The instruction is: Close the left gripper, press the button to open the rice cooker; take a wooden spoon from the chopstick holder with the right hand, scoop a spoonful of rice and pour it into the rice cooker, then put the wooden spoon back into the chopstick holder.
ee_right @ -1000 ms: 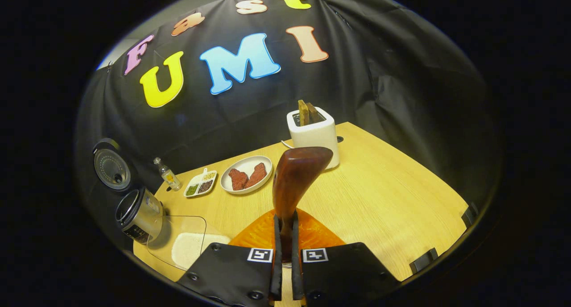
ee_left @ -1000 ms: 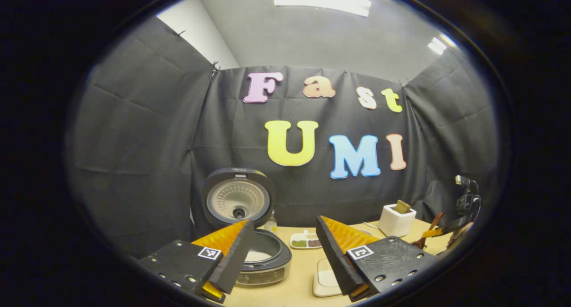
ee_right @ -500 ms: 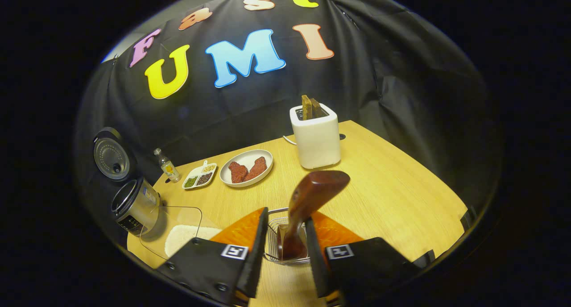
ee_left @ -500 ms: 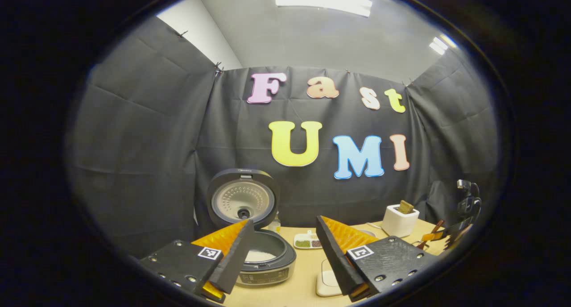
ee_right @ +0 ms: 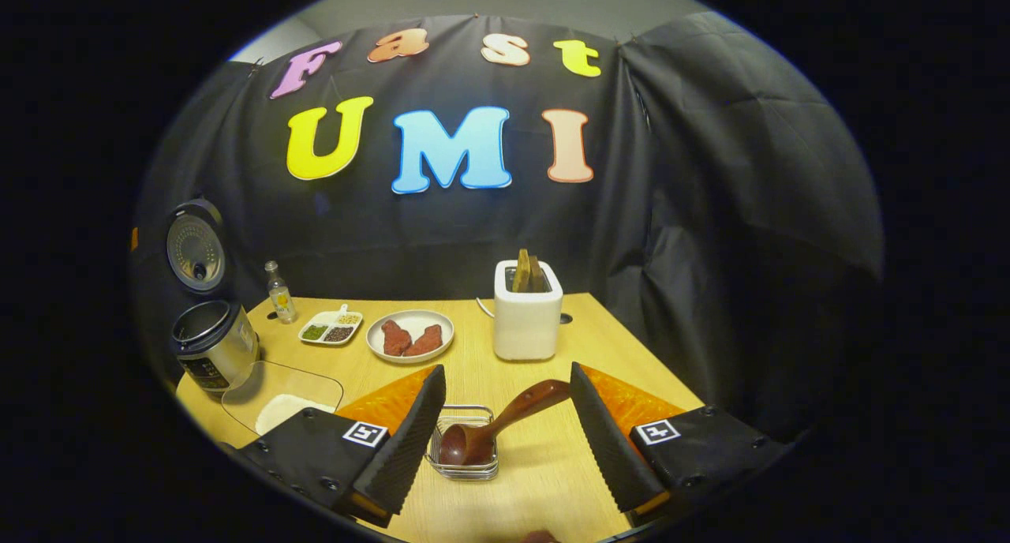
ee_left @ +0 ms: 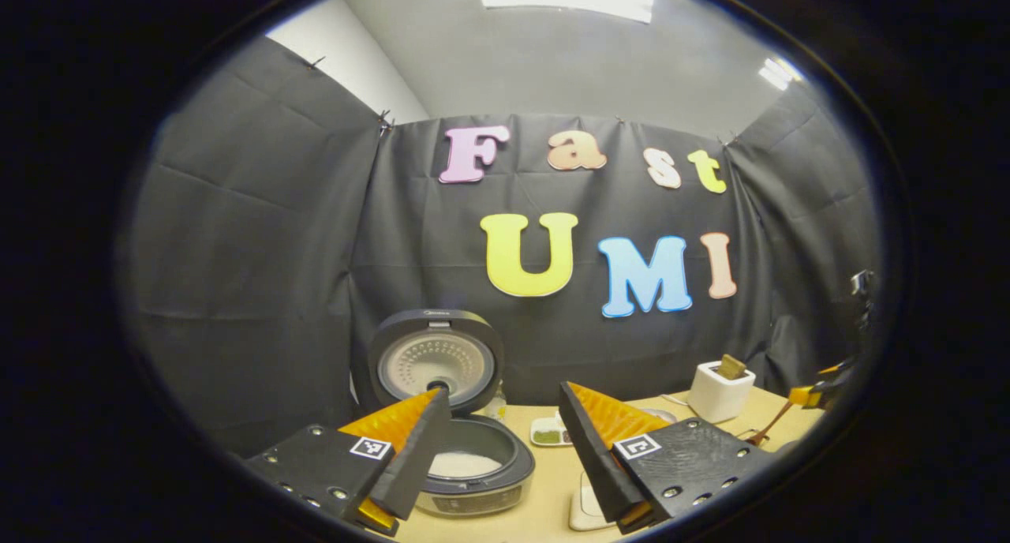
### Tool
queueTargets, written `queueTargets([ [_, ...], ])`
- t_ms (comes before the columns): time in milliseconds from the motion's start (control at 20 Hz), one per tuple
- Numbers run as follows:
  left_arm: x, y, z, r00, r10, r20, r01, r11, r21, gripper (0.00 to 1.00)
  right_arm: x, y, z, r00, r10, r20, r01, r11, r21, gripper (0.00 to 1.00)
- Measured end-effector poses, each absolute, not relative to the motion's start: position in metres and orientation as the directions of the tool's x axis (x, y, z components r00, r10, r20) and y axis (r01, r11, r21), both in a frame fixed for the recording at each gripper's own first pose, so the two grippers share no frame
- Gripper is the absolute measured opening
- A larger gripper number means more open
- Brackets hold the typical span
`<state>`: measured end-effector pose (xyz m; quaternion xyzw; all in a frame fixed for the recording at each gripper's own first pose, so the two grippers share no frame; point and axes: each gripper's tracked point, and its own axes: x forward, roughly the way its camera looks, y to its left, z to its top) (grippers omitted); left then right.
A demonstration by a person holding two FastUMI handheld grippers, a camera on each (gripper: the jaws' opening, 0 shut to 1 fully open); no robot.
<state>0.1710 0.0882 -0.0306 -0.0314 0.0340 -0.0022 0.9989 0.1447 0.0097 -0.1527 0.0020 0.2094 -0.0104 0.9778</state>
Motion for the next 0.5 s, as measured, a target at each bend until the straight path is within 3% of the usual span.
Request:
queueTargets([
  [500, 0.275, 0.133, 0.001, 0.995, 0.046, -0.092, -0.049, 0.998, -0.032, 0.85, 0.125, 0.006, -0.075, 0.959, -0.067, -0.275, 0.061, 0.998, -0.029, 0.99],
])
